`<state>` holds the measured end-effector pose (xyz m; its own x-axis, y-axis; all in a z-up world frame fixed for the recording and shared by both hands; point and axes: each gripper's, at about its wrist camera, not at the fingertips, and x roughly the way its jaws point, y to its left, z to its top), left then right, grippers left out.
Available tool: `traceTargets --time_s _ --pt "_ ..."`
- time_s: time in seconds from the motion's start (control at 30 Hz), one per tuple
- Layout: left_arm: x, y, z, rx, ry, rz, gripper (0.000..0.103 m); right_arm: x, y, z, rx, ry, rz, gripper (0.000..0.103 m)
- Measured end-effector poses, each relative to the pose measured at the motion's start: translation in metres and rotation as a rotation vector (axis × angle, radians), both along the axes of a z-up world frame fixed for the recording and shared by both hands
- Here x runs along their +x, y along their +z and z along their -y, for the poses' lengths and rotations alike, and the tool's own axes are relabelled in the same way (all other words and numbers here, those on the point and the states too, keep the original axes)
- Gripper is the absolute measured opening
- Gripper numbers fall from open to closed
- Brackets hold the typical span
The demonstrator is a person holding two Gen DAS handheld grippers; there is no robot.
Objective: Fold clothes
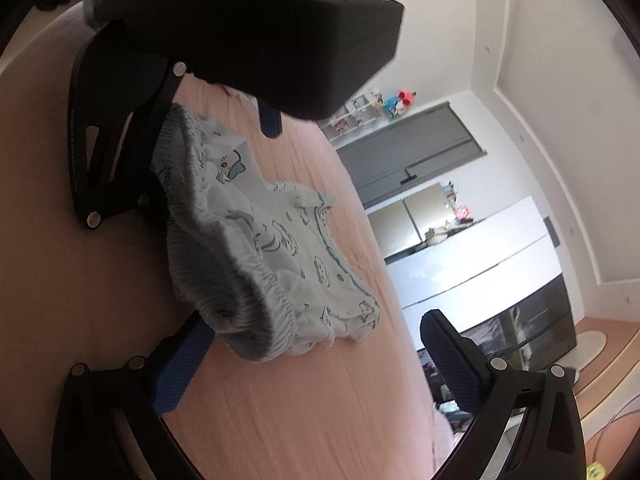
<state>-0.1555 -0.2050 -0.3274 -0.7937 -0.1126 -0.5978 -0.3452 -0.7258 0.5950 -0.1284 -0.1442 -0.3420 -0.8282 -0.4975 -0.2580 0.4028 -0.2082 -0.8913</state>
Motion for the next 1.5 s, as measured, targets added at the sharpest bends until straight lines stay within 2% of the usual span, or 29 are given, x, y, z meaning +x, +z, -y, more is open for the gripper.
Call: traceTargets --time_s 0.17,0.3,0.43,0.5,0.57,0.67,0.77,0.8,0.83,0.87,0.9,0.93,0.97,1.0,1.03,1.13,1.23,1.37,1.43,1.5 --pt "0.005 0.0 -0.012 -0.104 -0.059 -0.104 0.103 0.006 -0.003 -0.001 0.036 0.044 -0.051 0.102" --pt "0.017 -0.001 -0.027 -0.258 -0.154 -0.198 0.103 0.009 -0.004 0.0 0.076 0.078 -0.067 0.102" --pt "0.02 -0.002 -0.032 -0.322 -0.208 -0.179 0.103 0.01 -0.006 0.0 0.091 0.096 -0.079 0.102" --pt "0.019 -0.001 -0.03 -0.322 -0.23 -0.159 0.103 0.01 -0.006 0.0 0.089 0.092 -0.077 0.102" --pt "0.017 -0.002 -0.028 -0.312 -0.249 -0.124 0.103 0.009 -0.006 -0.001 0.081 0.095 -0.074 0.102" --pt "0.005 0.0 -0.027 -0.292 -0.23 -0.021 0.102 0.007 -0.006 -0.002 0.076 0.09 -0.068 0.102" --pt "0.006 0.001 -0.029 -0.271 -0.252 0.049 0.084 0.007 -0.006 -0.002 0.074 0.083 -0.072 0.102" --pt "0.009 0.001 -0.03 -0.269 -0.261 0.064 0.074 0.007 -0.007 -0.002 0.072 0.081 -0.075 0.102" --pt "0.013 -0.001 -0.032 -0.277 -0.267 0.063 0.064 0.007 -0.007 -0.003 0.07 0.078 -0.078 0.102" --pt "0.018 -0.004 -0.034 -0.285 -0.273 0.061 0.06 0.007 -0.007 -0.003 0.066 0.074 -0.079 0.102" --pt "0.022 -0.006 -0.036 -0.294 -0.278 0.059 0.051 0.006 -0.007 -0.003 0.061 0.069 -0.076 0.102" --pt "0.024 -0.009 -0.036 -0.287 -0.277 0.064 0.043 0.006 -0.008 -0.004 0.055 0.066 -0.074 0.102" --pt "0.025 -0.012 -0.036 -0.279 -0.274 0.07 0.039 0.006 -0.008 -0.005 0.048 0.067 -0.076 0.102" --pt "0.026 -0.013 -0.035 -0.254 -0.271 0.08 0.029 0.006 -0.008 -0.006 0.042 0.069 -0.079 0.102" --pt "0.027 -0.014 -0.033 -0.229 -0.265 0.083 0.024 0.007 -0.009 -0.007 0.04 0.07 -0.082 0.102" --pt "0.032 -0.016 -0.03 -0.181 -0.249 0.072 0.017 0.008 -0.01 -0.007 0.046 0.08 -0.089 0.102" --pt "0.029 -0.013 -0.029 -0.142 -0.242 0.092 0.014 0.006 -0.011 -0.007 0.048 0.086 -0.083 0.102" --pt "0.011 0.005 -0.016 0.028 -0.205 0.195 0.015 0.001 -0.009 -0.008 0.043 0.073 -0.046 0.102" --pt "0.006 0.012 -0.01 0.073 -0.199 0.228 0.015 0.0 -0.009 -0.009 0.046 0.08 -0.044 0.102" --pt "0.004 0.016 -0.01 0.083 -0.201 0.24 0.015 0.0 -0.01 -0.007 0.058 0.079 -0.044 0.102"
